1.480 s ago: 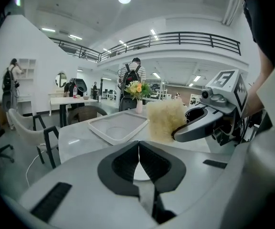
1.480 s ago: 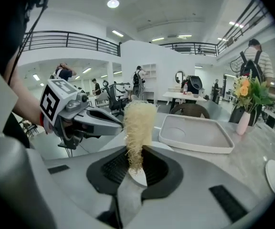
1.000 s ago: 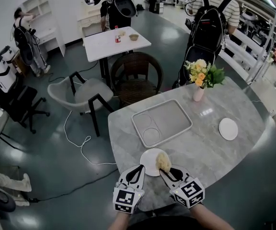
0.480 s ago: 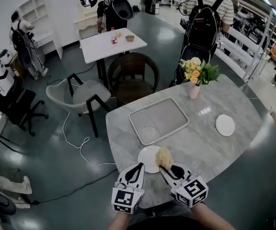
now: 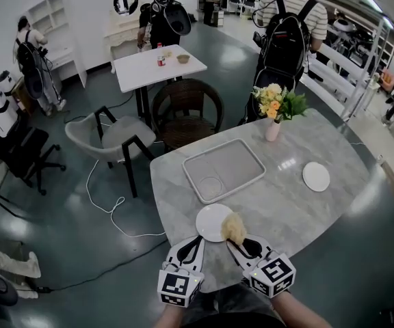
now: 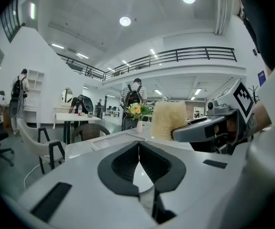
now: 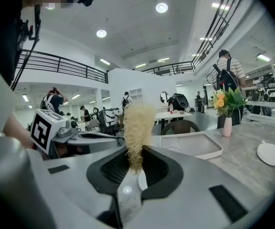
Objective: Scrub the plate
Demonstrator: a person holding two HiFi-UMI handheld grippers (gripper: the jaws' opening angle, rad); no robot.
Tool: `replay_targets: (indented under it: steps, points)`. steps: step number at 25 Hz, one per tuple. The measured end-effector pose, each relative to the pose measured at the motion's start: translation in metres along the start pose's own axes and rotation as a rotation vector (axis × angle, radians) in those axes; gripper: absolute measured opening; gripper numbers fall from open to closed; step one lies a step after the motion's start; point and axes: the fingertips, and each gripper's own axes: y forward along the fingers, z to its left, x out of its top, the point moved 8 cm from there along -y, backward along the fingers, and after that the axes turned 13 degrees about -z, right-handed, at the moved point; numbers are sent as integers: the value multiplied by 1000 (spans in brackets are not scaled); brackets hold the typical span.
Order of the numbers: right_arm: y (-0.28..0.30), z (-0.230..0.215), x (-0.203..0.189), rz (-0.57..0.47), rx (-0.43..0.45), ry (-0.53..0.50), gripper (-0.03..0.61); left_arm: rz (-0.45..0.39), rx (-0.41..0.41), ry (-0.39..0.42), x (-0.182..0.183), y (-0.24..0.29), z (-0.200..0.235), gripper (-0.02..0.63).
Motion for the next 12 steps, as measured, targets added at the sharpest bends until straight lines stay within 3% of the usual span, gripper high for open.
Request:
replay_targets:
  steps: [12]
  points:
    - [-9, 5, 1, 5, 33, -12, 74, -14, 69, -7, 0, -18, -7, 11]
